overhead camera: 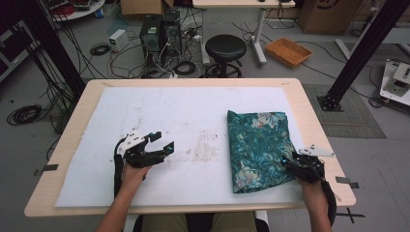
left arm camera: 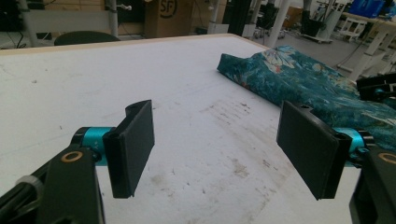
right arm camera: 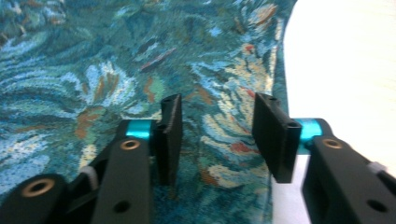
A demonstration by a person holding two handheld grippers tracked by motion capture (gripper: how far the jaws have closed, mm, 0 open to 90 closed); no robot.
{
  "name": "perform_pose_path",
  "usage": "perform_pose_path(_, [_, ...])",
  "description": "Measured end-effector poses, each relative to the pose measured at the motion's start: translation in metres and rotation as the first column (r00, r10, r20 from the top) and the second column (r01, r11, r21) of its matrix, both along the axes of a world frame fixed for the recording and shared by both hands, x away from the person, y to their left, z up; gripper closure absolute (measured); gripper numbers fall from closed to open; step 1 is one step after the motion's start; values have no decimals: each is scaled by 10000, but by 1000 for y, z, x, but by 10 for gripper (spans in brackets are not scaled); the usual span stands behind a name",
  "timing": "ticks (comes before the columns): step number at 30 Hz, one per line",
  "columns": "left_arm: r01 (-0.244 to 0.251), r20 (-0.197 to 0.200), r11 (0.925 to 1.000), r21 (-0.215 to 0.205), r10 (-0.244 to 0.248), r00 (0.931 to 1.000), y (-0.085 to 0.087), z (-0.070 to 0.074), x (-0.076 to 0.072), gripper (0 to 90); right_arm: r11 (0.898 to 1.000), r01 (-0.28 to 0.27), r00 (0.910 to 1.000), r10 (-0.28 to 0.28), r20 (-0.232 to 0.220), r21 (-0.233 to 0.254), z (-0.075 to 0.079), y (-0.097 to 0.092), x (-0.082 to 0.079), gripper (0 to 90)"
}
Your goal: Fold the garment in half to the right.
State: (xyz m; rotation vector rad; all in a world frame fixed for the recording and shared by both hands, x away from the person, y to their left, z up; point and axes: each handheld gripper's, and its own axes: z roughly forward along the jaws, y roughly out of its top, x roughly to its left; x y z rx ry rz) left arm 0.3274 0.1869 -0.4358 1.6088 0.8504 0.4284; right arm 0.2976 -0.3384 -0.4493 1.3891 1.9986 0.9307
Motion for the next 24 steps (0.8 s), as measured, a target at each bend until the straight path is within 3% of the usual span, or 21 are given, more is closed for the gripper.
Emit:
perform_pose_path(3, [-26,-7,9999,-152,26,10000,3,2,0,253,9978,-112,9987,80,499,652,8,-3,-4,412])
perform_pose_path(4, [-26,-7,9999,-152,26,10000,3,2,0,251,9978,-112,9987,80,499,652,8,-3,-4,412])
perform_pose_path(5, [100,2,9996,-274,-100,10000,6,4,0,251,9955,-311,9971,246,720,899,12,-3,-6,387])
perform_pose_path(6, [135,22,9994,-315,-135,9999,7,4,-1,239,9907,-826,9890,681,1313,1084,20,-2,-9,300])
perform_pose_path(8, [242,101,9993,-274,-239,9997,10,5,-1,239,9866,-1180,9832,1002,1529,1125,26,1,-8,251])
perform_pose_path(14, [410,269,9991,88,-413,9988,17,3,-1,227,9764,-1956,9703,1791,1628,914,33,17,-6,212])
perform_pose_path(24, [529,365,9985,125,-534,9979,19,-2,-5,227,9756,-2102,9617,1946,1928,639,33,17,-18,212])
